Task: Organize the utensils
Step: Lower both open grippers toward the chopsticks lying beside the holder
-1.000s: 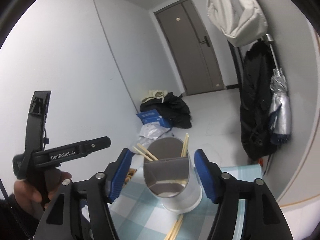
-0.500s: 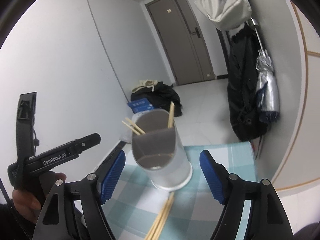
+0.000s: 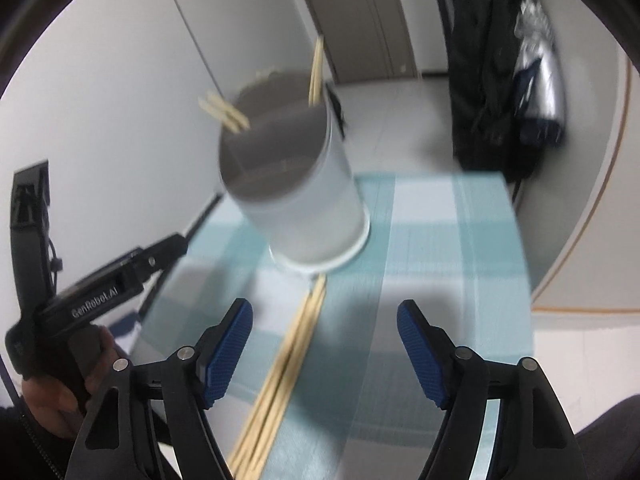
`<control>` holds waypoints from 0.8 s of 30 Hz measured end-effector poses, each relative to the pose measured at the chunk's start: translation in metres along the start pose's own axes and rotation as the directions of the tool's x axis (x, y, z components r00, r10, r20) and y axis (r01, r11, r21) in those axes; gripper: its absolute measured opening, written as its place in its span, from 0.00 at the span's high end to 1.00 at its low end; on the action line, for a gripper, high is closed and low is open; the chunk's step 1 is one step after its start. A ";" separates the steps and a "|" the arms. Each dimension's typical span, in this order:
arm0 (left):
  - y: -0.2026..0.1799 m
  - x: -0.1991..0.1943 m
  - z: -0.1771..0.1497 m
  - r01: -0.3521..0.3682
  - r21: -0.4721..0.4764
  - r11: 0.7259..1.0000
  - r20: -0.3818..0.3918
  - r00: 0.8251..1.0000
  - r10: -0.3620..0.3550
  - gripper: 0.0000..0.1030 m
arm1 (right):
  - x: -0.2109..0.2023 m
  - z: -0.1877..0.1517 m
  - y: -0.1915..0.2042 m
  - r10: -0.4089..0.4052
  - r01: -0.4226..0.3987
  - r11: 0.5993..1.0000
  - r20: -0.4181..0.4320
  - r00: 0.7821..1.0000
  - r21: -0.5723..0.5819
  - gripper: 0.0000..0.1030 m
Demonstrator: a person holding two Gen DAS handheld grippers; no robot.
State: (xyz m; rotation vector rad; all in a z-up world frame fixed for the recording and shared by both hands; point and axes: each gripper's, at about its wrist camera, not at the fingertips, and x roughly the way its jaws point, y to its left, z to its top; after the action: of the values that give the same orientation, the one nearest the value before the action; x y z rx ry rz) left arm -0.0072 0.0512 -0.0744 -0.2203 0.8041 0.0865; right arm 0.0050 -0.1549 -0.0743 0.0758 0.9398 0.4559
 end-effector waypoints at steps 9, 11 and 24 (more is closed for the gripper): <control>0.014 0.010 0.003 -0.034 -0.035 0.999 -0.025 0.999 0.033 0.15 | 0.062 -0.011 0.006 -0.106 0.100 0.994 -0.188 0.976 -0.042 0.57; 0.018 0.011 0.004 -0.037 -0.053 0.998 -0.039 0.999 0.035 0.15 | 0.070 -0.010 0.005 -0.131 0.124 0.991 -0.209 0.969 -0.049 0.60; 0.041 0.026 0.007 -0.051 -0.183 0.982 -0.144 0.989 0.025 0.15 | 0.091 -0.010 0.033 -0.250 0.199 0.953 -0.219 0.943 -0.230 0.66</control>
State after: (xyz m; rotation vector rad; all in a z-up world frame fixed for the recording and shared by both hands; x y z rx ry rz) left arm 0.0087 0.0926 -0.0953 -0.3914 0.9418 0.1841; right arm 0.0319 -0.0888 -0.1409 -0.2809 1.1254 0.3503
